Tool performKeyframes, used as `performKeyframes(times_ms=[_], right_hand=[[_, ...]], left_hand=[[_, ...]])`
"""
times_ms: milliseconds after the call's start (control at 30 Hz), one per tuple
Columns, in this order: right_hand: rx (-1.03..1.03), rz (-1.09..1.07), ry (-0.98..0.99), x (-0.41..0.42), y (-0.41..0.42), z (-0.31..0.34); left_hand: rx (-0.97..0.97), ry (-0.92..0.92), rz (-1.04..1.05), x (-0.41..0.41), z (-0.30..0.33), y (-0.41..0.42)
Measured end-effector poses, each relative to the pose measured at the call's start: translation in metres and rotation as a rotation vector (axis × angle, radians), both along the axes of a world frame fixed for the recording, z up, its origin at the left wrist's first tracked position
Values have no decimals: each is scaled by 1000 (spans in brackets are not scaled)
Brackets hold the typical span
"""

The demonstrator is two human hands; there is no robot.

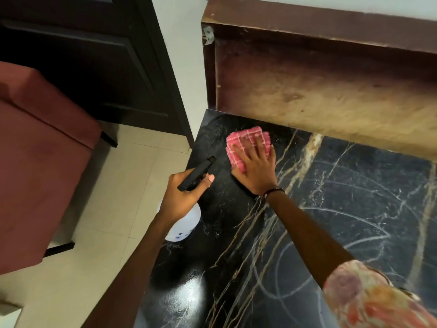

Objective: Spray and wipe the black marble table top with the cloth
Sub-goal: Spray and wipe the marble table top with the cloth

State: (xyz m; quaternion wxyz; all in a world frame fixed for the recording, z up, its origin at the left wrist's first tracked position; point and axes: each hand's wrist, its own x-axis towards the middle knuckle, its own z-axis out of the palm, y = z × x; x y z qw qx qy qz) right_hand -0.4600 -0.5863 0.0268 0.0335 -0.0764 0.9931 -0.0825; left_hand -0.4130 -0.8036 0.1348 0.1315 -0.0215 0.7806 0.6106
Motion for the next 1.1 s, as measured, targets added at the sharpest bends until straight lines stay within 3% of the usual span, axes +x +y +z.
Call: performKeyframes(times_ms=[100, 267, 433, 633, 767, 933, 1100], right_hand=[[49, 82, 26, 42, 44, -6], [32, -217, -18, 51, 137, 4], [-29, -444, -100, 2, 122, 12], [29, -107, -71, 26, 73, 7], [47, -6, -23, 81, 110, 1], [43, -225, -69, 84, 169, 9], [1, -486, -163, 26, 132, 17]], left_hand=[[-3, -1, 21, 1, 3, 2], [-7, 11, 36, 2, 3, 0], [-29, -4, 10, 0, 2, 4], [-62, 23, -42, 4, 1, 9], [-82, 19, -55, 5, 6, 13], [-74, -15, 11, 3, 6, 11], [-67, 13, 34, 1, 3, 6]])
